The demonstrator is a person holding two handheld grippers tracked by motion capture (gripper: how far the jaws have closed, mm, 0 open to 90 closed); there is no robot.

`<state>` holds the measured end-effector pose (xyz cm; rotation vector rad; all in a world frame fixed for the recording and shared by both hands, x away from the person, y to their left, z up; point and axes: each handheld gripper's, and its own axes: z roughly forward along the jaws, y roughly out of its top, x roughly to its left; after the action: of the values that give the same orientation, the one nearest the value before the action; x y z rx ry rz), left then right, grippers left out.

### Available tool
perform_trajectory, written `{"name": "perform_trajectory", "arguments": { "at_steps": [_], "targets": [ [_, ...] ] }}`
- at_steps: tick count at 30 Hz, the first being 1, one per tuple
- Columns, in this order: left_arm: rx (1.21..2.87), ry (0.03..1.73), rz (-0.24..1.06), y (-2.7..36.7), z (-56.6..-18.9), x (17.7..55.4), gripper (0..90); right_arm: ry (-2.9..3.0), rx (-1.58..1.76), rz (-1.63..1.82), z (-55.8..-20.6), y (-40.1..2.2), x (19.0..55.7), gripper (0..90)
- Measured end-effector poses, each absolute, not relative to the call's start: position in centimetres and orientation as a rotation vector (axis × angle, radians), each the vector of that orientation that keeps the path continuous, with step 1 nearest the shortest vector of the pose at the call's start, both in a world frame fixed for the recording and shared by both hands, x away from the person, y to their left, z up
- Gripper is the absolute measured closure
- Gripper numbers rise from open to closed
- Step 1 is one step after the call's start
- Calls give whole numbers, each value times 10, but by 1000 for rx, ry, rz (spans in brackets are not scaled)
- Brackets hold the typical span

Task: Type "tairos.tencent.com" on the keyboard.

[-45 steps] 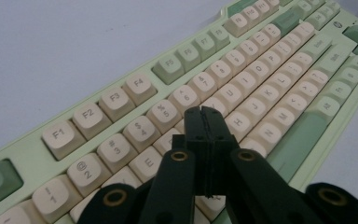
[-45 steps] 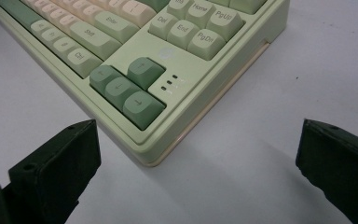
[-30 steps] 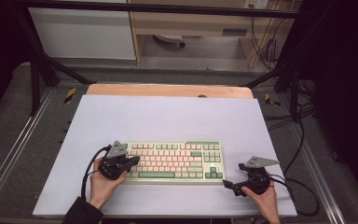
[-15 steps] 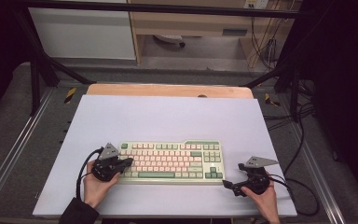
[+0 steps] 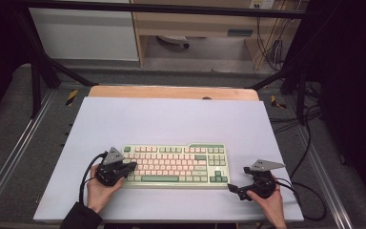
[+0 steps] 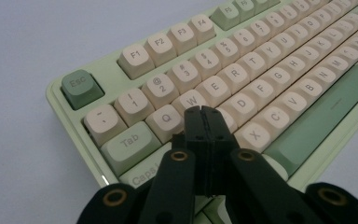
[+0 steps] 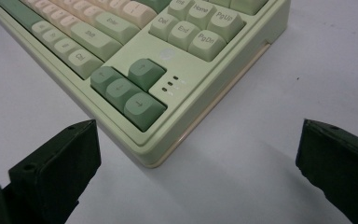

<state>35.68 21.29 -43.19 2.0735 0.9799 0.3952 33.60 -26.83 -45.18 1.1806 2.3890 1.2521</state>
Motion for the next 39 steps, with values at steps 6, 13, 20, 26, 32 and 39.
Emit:
{"name": "perform_trajectory", "arguments": {
  "at_steps": [6, 13, 20, 26, 32, 39],
  "targets": [
    [2057, 972, 395, 215, -428, 354, 900, 2381, 1156, 1276, -444, -264, 335, 4],
    [2032, 965, 396, 219, -423, 351, 900, 2377, 1107, 1280, -432, -248, 332, 3],
    [2021, 965, 391, 222, -422, 350, 900, 2395, 1049, 1262, -422, -228, 331, 86],
    [2011, 971, 381, 224, -422, 350, 900, 2402, 1018, 1288, -415, -212, 332, 285],
    [2008, 970, 375, 224, -422, 350, 900, 2448, 1026, 1331, -413, -197, 336, 464],
    [2003, 968, 371, 225, -422, 350, 900, 2450, 1004, 1325, -406, -182, 342, 608]
  ]
}}
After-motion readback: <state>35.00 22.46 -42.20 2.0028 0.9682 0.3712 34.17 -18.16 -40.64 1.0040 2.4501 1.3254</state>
